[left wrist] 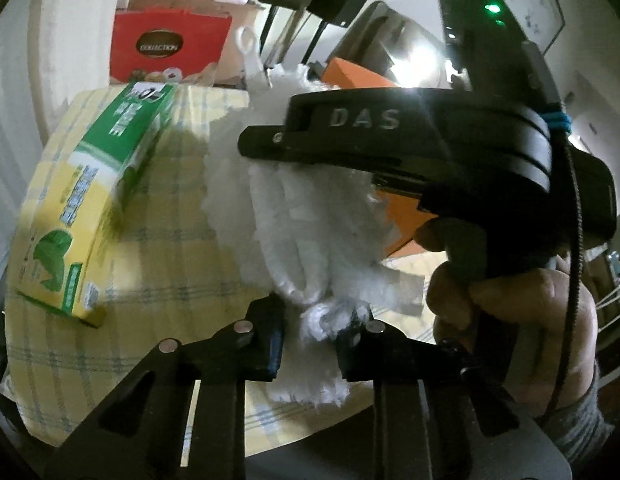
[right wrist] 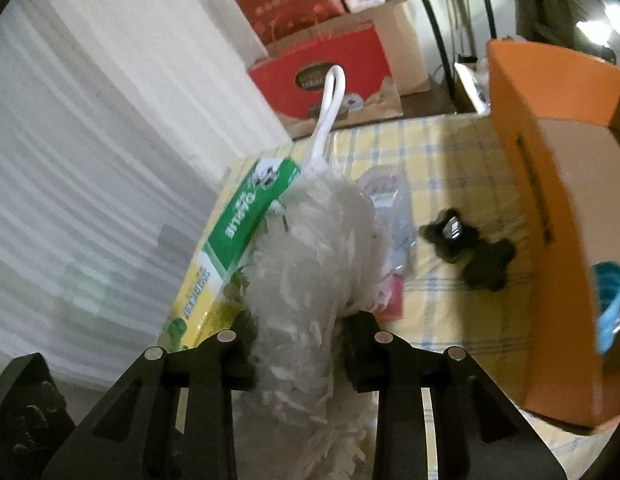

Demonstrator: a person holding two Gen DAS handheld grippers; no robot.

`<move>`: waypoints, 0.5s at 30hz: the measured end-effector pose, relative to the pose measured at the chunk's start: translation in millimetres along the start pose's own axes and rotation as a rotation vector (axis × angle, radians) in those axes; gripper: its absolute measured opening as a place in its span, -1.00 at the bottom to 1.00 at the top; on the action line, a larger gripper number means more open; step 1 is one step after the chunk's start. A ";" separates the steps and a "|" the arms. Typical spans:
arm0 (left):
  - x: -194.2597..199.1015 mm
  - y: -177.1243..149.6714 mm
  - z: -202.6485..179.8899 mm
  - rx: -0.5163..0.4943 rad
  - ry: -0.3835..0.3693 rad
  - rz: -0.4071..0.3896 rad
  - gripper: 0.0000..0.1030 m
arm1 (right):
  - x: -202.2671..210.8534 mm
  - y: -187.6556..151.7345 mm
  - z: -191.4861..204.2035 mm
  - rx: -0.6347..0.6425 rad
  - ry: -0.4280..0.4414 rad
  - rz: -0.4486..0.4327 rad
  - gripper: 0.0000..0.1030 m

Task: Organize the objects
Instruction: 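Carry the white duster with both grippers over the orange box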

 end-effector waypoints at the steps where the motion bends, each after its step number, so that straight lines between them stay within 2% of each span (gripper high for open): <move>1: 0.6 4.0 -4.5 -0.004 -0.005 -0.005 -0.66 | 5.8 1.9 -1.4 -0.001 -0.003 -0.011 -0.44; 8: 9.1 19.6 -34.3 -0.046 -0.025 -0.041 -0.68 | 49.9 18.8 -20.5 -0.037 -0.007 -0.073 -0.50; 15: -4.4 44.2 -75.0 -0.119 -0.039 -0.052 -0.72 | 93.8 40.3 -57.6 -0.099 -0.017 -0.129 -0.58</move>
Point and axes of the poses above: each gripper's, at about its wrist camera, not at the fingertips, and x roughly against the way its jaws point, z to its left, y to its top, the point moved 2 cm from there along -x, roughly the way its jaws point, and after that the axes turned 1 degree about -z, right-handed, at the moved point
